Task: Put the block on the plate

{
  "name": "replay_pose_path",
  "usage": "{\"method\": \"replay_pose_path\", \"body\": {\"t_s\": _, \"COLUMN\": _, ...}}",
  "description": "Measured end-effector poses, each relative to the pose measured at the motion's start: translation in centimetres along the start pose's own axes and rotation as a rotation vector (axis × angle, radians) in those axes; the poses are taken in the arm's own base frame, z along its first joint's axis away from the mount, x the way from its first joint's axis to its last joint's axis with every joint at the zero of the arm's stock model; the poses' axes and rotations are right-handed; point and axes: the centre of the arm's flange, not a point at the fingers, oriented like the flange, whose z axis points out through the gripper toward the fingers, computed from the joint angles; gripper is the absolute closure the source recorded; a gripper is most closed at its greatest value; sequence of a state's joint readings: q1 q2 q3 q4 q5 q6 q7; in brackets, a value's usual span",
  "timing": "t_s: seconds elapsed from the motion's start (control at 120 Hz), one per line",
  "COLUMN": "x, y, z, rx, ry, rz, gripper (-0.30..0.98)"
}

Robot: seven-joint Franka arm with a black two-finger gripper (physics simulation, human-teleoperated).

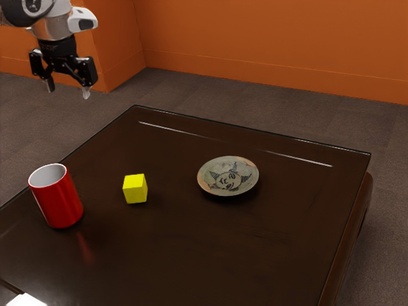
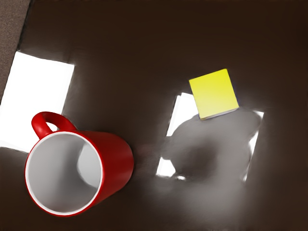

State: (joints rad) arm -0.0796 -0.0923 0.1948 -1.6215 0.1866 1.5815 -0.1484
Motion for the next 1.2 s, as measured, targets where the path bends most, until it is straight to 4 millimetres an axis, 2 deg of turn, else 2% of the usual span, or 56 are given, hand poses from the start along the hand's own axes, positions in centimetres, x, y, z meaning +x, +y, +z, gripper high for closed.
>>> {"method": "replay_pose_path", "body": {"t_s": 0.1, "x": 0.3, "y": 1.3, "z": 0.4, "rx": 0.007, "ry": 0.0, "rz": -0.002, "gripper": 0.0}}
{"method": "replay_pose_path", "body": {"t_s": 0.133, "x": 0.6, "y": 1.6, "z": 1.1, "rx": 0.011, "ry": -0.008, "rz": -0.006, "gripper": 0.0}}
{"method": "replay_pose_path", "body": {"t_s": 0.242, "x": 2.4, "y": 3.2, "z": 6.8, "rx": 0.009, "ry": -0.083, "rz": -0.023, "gripper": 0.0}}
{"method": "replay_pose_path", "body": {"t_s": 0.4, "x": 3.4, "y": 5.9, "z": 16.2, "rx": -0.043, "ry": -0.178, "rz": -0.123, "gripper": 0.0}}
{"method": "replay_pose_path", "body": {"t_s": 0.508, "x": 2.7, "y": 7.2, "z": 22.6, "rx": -0.067, "ry": -0.226, "rz": -0.207, "gripper": 0.0}}
{"method": "replay_pose_path", "body": {"t_s": 0.583, "x": 2.6, "y": 7.6, "z": 25.5, "rx": -0.07, "ry": -0.231, "rz": -0.259, "gripper": 0.0}}
{"method": "replay_pose_path", "body": {"t_s": 0.642, "x": 3.2, "y": 8.0, "z": 27.3, "rx": -0.066, "ry": -0.22, "rz": -0.284, "gripper": 0.0}}
{"method": "replay_pose_path", "body": {"t_s": 0.775, "x": 5.4, "y": 8.7, "z": 30.7, "rx": -0.059, "ry": -0.186, "rz": -0.325, "gripper": 0.0}}
{"method": "replay_pose_path", "body": {"t_s": 0.925, "x": 7.2, "y": 9.1, "z": 32.5, "rx": -0.063, "ry": -0.141, "rz": -0.347, "gripper": 0.0}}
{"method": "replay_pose_path", "body": {"t_s": 1.05, "x": 8.8, "y": 7.9, "z": 34.5, "rx": -0.069, "ry": -0.116, "rz": -0.378, "gripper": 0.0}}
{"method": "replay_pose_path", "body": {"t_s": 1.2, "x": 9.3, "y": 7.6, "z": 36.4, "rx": -0.086, "ry": -0.11, "rz": -0.392, "gripper": 0.0}}
